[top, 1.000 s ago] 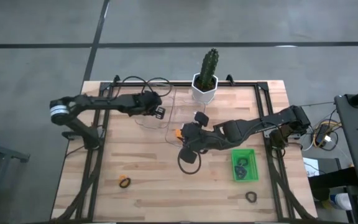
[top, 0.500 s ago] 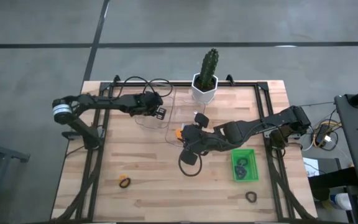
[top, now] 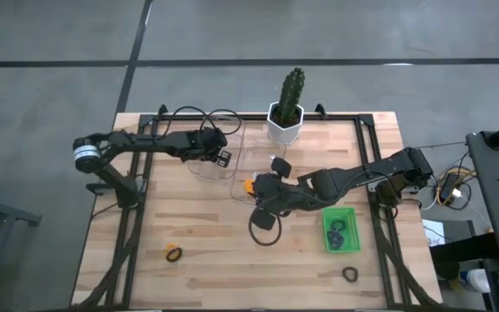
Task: Sort spring keychains
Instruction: Put the top black spring keychain into the left transparent bin, then put the left black spring keychain into the left transparent bin
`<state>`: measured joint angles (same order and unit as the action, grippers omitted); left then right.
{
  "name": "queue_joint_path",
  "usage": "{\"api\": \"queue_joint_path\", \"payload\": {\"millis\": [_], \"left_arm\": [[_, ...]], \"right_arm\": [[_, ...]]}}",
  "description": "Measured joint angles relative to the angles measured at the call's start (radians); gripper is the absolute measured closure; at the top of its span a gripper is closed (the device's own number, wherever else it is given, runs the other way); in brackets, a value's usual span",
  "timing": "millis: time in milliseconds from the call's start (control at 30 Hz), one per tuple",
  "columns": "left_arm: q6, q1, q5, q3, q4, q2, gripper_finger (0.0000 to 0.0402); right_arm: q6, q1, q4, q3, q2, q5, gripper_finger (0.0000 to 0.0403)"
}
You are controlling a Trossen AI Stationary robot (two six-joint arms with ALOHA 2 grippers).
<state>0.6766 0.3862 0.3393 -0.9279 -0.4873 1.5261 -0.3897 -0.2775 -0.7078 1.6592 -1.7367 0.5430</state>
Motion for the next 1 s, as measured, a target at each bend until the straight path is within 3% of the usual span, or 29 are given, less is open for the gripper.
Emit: {"api": "queue_joint_path", "payload": {"millis": [167,267,500,600,700,800,900,1000], "left_arm": [[-0.048,0.000,-0.001,-0.001,-0.005,-0.003,0.0315],[-0.071,0.000,-0.002,-0.028,-0.092,-0.034,0.0310],[-0.071,-0.047,-0.012,-0.140,-0.304,-0.232,0.0310],[-0.033,-0.102,-0.089,-0.176,-0.346,-0.340,0.0310],[0.049,-0.202,-0.206,-0.183,-0.339,-0.443,0.0310],[0.172,-0.362,-0.228,-0.176,-0.326,-0.527,0.0310],[0.327,-0.572,-0.174,-0.159,-0.324,-0.570,0.0310],[0.509,-0.802,-0.041,-0.142,-0.321,-0.571,0.0310]], "right_arm": [[0.000,0.000,-0.001,0.000,0.000,0.000,0.0272],[-0.001,-0.001,-0.016,0.000,0.000,-0.001,0.0275],[-0.002,-0.001,-0.072,0.000,0.000,-0.001,0.0284],[0.000,-0.002,-0.075,0.000,0.000,-0.001,0.0284],[0.005,-0.002,-0.075,0.000,0.000,-0.001,0.0280],[0.006,-0.002,-0.076,0.000,0.000,-0.001,0.0276],[0.008,-0.002,-0.082,0.000,0.000,-0.001,0.0272],[0.008,-0.002,-0.091,0.000,0.000,-0.001,0.0269]]}}
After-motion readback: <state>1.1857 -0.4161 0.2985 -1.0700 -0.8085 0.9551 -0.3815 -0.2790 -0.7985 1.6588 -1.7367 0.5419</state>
